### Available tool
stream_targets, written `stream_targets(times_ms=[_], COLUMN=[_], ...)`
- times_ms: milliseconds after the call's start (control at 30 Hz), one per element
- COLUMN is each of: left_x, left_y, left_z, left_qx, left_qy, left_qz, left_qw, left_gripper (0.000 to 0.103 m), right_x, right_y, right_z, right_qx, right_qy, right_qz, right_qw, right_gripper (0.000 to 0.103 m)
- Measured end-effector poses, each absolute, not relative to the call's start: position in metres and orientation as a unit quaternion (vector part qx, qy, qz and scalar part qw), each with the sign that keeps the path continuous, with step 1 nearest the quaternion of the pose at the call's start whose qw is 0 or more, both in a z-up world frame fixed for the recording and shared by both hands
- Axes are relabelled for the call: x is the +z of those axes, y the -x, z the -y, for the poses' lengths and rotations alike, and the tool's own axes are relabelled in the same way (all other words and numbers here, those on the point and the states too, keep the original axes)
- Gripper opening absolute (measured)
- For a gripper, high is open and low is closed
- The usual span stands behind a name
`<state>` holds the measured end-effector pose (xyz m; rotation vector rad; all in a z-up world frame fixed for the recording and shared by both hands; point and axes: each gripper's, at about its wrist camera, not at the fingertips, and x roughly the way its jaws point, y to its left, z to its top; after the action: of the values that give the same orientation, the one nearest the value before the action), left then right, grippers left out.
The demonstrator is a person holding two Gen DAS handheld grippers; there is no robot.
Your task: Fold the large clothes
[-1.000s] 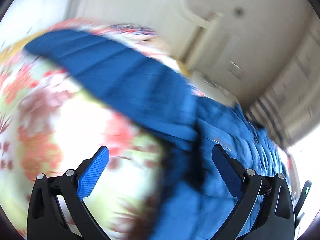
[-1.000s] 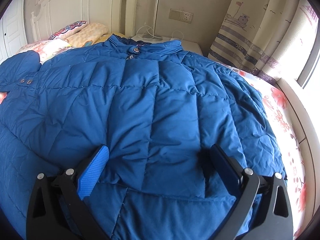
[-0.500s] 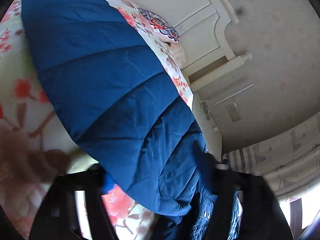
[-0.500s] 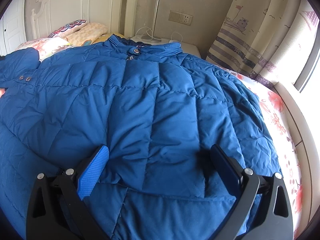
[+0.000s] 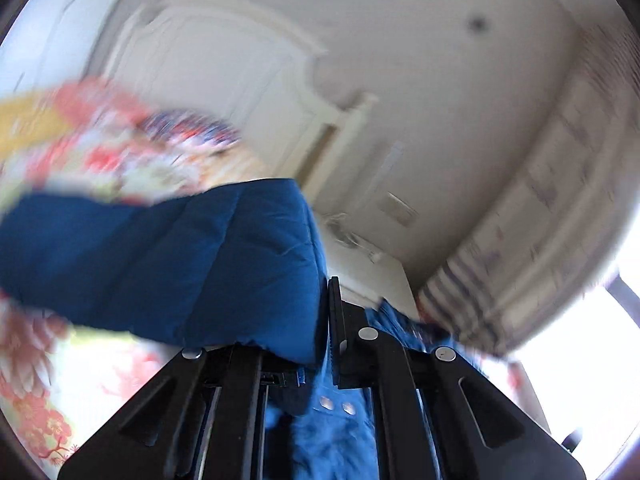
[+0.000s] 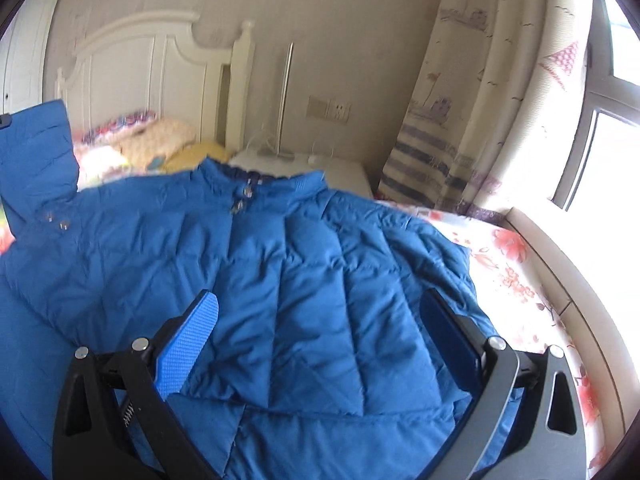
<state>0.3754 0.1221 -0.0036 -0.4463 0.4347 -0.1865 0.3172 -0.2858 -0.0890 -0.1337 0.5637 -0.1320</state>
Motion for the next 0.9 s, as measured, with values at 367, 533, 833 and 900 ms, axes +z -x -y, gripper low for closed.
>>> stream_targets(times_ms=[367,533,833,900], left_x=[-0.104,-0.12,-0.077,-0.072], left_y=[-0.367,-0.373,-0.303,-0.29], left_z=[0.135,0.129,0.106,0.087], left_qx=[-0.159,-0.156,-0.132,-0.124], left_qy=[-0.271,-0.257,-0.277,-0.253], left_qz=[-0.348,-0.351,-0.273,-0.272], left_qw=[0.884,0.887,0.912,0.92], left_gripper=[0.084,0.09,0.092,0.092], right_x=[-0.071,-0.077,-0.08,-0.079], right_y=[-0.301,-0.306,-0.309,-0.309], right_z=[0.338,0.353,0.352,0.352], right_qx=[-0.119,-0.126,-0.123,-0.123], right_qy=[-0.051,-0.076,-0.075,-0.074], right_qz=[-0.227,-0.245,-0.247,-0.247], right_qw=[0.965,0.958,0.958,0.958], right_gripper=[0.1,0.1,0.1,0.1])
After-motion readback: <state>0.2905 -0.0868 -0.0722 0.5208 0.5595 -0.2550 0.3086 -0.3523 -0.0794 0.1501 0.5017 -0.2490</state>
